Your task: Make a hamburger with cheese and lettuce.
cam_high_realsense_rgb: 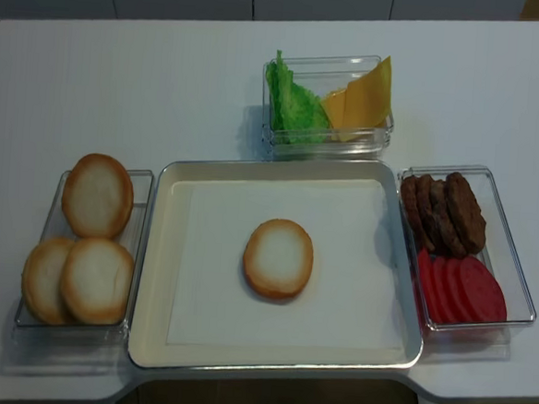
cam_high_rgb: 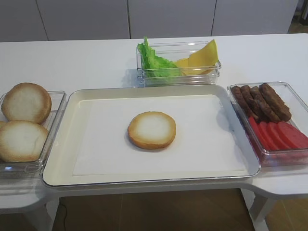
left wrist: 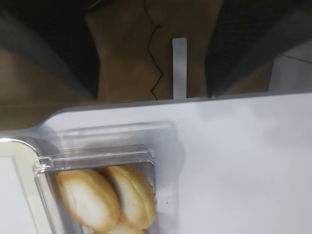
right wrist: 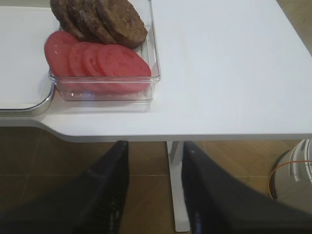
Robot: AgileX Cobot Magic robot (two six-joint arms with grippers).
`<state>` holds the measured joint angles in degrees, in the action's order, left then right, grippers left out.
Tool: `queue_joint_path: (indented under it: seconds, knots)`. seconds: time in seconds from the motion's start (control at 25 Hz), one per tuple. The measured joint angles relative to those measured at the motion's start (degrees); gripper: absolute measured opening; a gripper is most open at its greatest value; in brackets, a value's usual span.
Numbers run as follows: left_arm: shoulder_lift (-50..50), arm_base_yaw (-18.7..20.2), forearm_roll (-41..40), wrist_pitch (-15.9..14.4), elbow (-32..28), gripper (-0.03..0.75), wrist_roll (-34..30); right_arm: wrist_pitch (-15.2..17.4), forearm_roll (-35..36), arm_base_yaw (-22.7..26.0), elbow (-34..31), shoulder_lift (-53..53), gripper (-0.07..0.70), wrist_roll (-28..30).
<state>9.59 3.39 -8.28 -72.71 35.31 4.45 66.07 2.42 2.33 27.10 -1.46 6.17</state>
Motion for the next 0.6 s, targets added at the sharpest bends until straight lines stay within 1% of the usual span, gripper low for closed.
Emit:
queue_joint_path:
  seconds: [0.16,0.36,0.6]
  knots:
    - [-5.3,0.0,0.9,-0.2,-0.2,0.492,0.0,0.0,0.0,0.0,0.0,0.0,0.279,0.0]
    - [-8.7,0.0,1.3,-0.3,-0.5,0.49,-0.1,0.0,0.0,0.0,0.0,0.0,0.279,0.0]
    - [-10.4,0.0,4.1,-0.4,-4.1,0.49,-1.1,0.0,0.0,0.0,0.0,0.0,0.279,0.0]
